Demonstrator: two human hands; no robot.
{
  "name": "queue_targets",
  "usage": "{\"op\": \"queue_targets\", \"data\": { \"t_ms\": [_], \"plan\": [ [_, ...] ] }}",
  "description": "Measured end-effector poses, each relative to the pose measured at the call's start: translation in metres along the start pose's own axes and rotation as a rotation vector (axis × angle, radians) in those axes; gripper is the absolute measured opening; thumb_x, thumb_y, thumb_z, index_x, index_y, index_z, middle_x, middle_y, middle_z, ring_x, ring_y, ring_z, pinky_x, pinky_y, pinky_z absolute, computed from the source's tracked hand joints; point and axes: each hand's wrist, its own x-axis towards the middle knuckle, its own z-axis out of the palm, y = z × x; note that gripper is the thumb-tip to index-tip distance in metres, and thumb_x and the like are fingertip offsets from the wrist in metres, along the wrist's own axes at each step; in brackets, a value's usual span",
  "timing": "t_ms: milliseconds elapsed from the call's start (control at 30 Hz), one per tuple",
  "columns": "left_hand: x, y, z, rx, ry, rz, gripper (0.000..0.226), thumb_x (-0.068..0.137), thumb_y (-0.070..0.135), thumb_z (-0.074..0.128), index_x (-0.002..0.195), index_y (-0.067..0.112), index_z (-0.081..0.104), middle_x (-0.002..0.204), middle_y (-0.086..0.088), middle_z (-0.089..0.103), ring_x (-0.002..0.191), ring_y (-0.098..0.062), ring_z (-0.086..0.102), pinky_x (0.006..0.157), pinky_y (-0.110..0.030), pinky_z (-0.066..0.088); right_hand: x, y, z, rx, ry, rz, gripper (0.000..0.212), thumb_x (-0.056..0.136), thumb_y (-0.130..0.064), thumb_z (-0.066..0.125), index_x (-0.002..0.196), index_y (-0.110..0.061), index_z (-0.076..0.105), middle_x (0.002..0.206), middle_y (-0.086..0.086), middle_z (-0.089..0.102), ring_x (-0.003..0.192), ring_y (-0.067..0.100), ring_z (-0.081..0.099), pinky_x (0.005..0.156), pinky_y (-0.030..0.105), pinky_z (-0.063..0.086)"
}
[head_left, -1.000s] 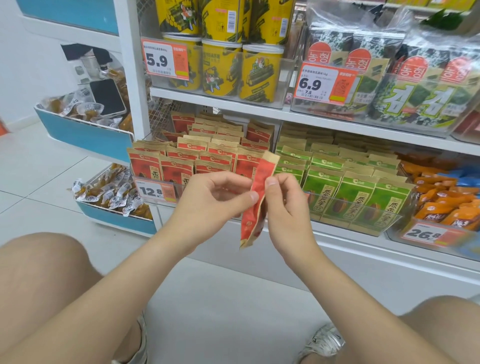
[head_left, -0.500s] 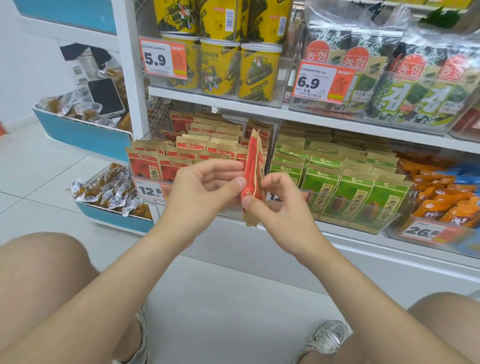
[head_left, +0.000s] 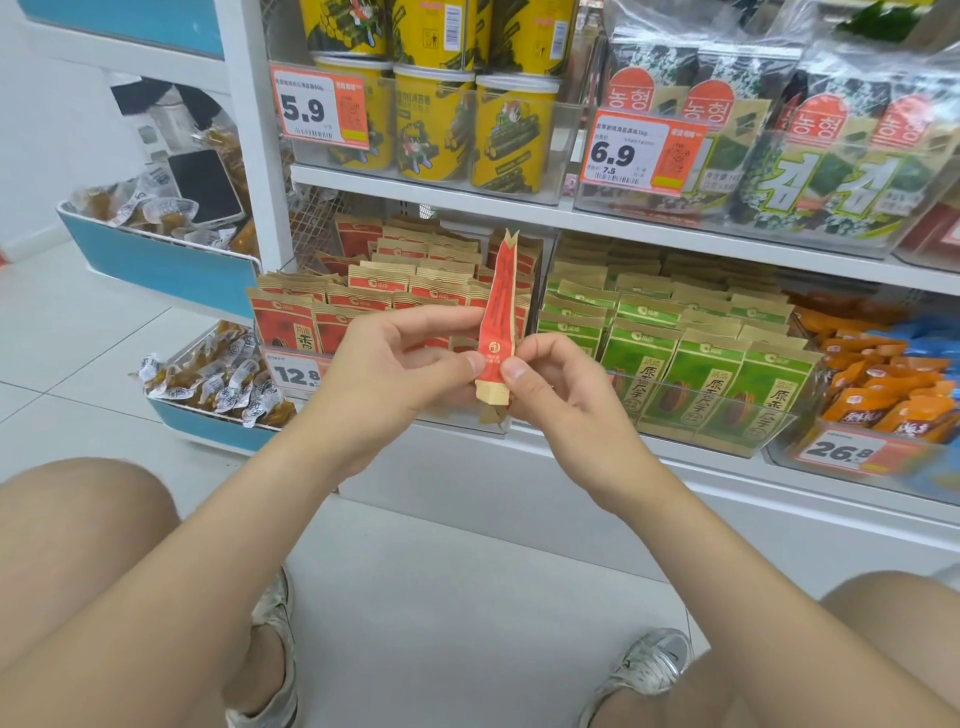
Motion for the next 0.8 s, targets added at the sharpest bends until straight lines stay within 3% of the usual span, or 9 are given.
{"op": "queue_targets", "data": {
  "t_ms": [133,233,333,400,467,567,633,700,800],
  "plan": [
    [-0.001,0.001,-0.001,-0.01,-0.039,-0.001,0.041,0.097,-0.004,0.072,0.135,0.01,0.07,0.121,-0.005,0.08,0.103,-0.029,0.08,0.079,-0.033,0.065,0.0,0.003,0.001,0.012,0.022,-0.011,0.008,0.108,-0.012,0.061,0.109,-0.005,0.058,0.104,0.022,0.074,0.091,0.026,0.071,0.089,0.044,0.062],
    [0.0,0.001,-0.002,0.032,-0.034,0.0,0.049,0.098,-0.006,0.069,0.142,0.018,0.067,0.125,-0.004,0.078,0.105,-0.03,0.079,0.081,-0.041,0.067,-0.001,0.005,0.002,-0.067,0.09,-0.056,0.023,0.101,-0.016,0.074,0.111,-0.006,0.056,0.108,0.003,0.074,0.085,0.024,0.072,0.079,0.042,0.065],
    [-0.002,0.0,0.0,0.082,-0.017,0.013,0.039,0.099,0.017,0.076,0.137,0.025,0.071,0.111,-0.009,0.078,0.097,-0.031,0.08,0.08,-0.052,0.067,0.0,0.01,0.003,-0.296,0.159,-0.151,0.054,0.081,-0.042,0.093,0.114,-0.029,0.052,0.123,-0.005,0.066,0.101,0.028,0.071,0.08,0.052,0.063],
    [-0.004,-0.003,0.004,0.186,-0.019,0.051,0.034,0.095,0.029,0.078,0.13,0.029,0.076,0.098,-0.007,0.077,0.087,-0.03,0.079,0.076,-0.054,0.068,-0.002,0.018,0.004,-0.499,0.188,-0.221,0.071,0.072,-0.05,0.098,0.119,-0.036,0.046,0.129,-0.007,0.051,0.121,0.012,0.058,0.094,0.032,0.056],
    [-0.006,-0.009,0.008,0.258,-0.066,0.061,0.029,0.102,0.023,0.073,0.13,0.03,0.076,0.1,-0.003,0.081,0.092,-0.032,0.079,0.077,-0.054,0.068,-0.005,0.02,0.006,-0.63,0.229,-0.279,0.092,0.068,-0.05,0.1,0.134,-0.032,0.039,0.134,-0.006,0.039,0.129,-0.008,0.04,0.099,0.006,0.04],
    [-0.006,-0.012,0.008,0.231,-0.093,-0.008,0.027,0.109,0.015,0.063,0.13,0.025,0.076,0.109,0.001,0.083,0.105,-0.023,0.079,0.086,-0.047,0.067,-0.002,0.022,0.003,-0.592,0.257,-0.272,0.128,0.066,-0.048,0.101,0.16,-0.03,0.015,0.145,-0.002,0.038,0.136,-0.004,0.044,0.107,0.01,0.042],
    [-0.005,-0.011,0.004,0.202,-0.06,-0.059,0.026,0.109,0.015,0.063,0.128,0.025,0.076,0.111,0.003,0.083,0.111,-0.02,0.078,0.096,-0.051,0.064,0.002,0.017,-0.001,-0.386,0.258,-0.209,0.116,0.082,-0.042,0.092,0.164,-0.035,0.009,0.135,0.002,0.06,0.12,0.012,0.068,0.104,0.036,0.057],
    [-0.003,-0.01,0.001,0.193,-0.037,-0.087,0.025,0.108,0.013,0.064,0.125,0.025,0.078,0.112,0.003,0.083,0.113,-0.021,0.077,0.102,-0.054,0.06,0.006,0.009,-0.006,-0.2,0.259,-0.179,0.076,0.099,-0.039,0.075,0.161,-0.031,0.031,0.116,0.005,0.075,0.106,0.023,0.075,0.094,0.056,0.061],
    [-0.002,-0.011,0.005,0.132,-0.041,-0.142,0.017,0.107,0.009,0.063,0.118,0.011,0.076,0.109,-0.007,0.083,0.105,-0.026,0.079,0.1,-0.051,0.062,0.009,0.006,-0.012,-0.182,0.227,-0.224,0.028,0.108,-0.028,0.065,0.132,-0.015,0.069,0.112,0.003,0.079,0.103,0.025,0.077,0.089,0.053,0.063]
  ]
}}
